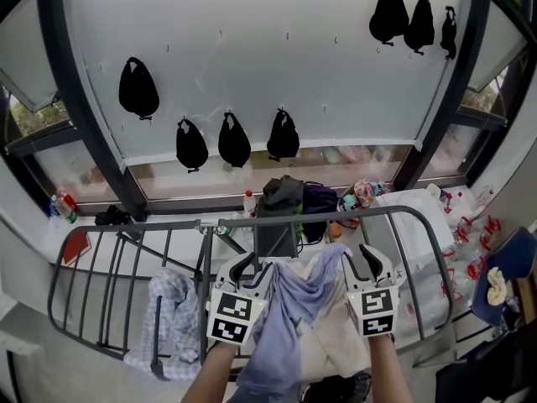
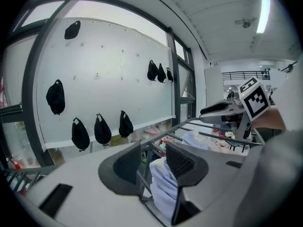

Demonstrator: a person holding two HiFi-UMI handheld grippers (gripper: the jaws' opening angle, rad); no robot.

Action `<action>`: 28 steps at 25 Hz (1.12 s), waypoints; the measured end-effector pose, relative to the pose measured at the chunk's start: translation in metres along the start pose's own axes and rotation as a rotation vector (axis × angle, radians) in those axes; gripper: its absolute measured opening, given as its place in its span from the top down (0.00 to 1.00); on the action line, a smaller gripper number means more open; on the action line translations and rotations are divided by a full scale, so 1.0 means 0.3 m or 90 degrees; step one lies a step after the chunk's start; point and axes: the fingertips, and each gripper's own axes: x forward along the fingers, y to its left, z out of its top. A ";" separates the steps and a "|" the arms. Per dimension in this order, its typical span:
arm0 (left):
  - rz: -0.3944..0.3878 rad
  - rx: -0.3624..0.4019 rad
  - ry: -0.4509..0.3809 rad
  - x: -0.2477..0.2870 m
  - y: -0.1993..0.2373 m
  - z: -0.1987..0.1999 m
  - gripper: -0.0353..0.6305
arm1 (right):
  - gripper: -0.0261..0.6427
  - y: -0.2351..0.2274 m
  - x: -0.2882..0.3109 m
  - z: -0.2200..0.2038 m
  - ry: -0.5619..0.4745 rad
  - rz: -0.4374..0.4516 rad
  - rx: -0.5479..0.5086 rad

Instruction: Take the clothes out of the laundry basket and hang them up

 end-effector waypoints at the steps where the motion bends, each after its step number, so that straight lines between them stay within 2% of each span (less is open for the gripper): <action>1: 0.003 -0.001 -0.015 -0.018 0.002 0.020 0.69 | 0.74 0.002 -0.020 0.028 -0.016 0.001 0.007; 4: 0.010 -0.010 -0.062 -0.083 -0.005 0.080 0.76 | 0.77 0.015 -0.099 0.107 -0.068 0.000 0.024; 8: 0.023 -0.006 -0.131 -0.183 -0.034 0.166 0.84 | 0.85 0.021 -0.232 0.181 -0.115 -0.007 0.035; 12: 0.033 -0.004 -0.182 -0.282 -0.080 0.225 0.87 | 0.92 0.012 -0.357 0.216 -0.201 -0.025 0.061; 20: 0.055 -0.016 -0.231 -0.469 -0.159 0.256 0.91 | 0.96 0.023 -0.609 0.212 -0.268 -0.052 0.090; 28: 0.052 -0.004 -0.244 -0.634 -0.263 0.215 0.92 | 0.96 0.059 -0.803 0.121 -0.266 -0.082 0.101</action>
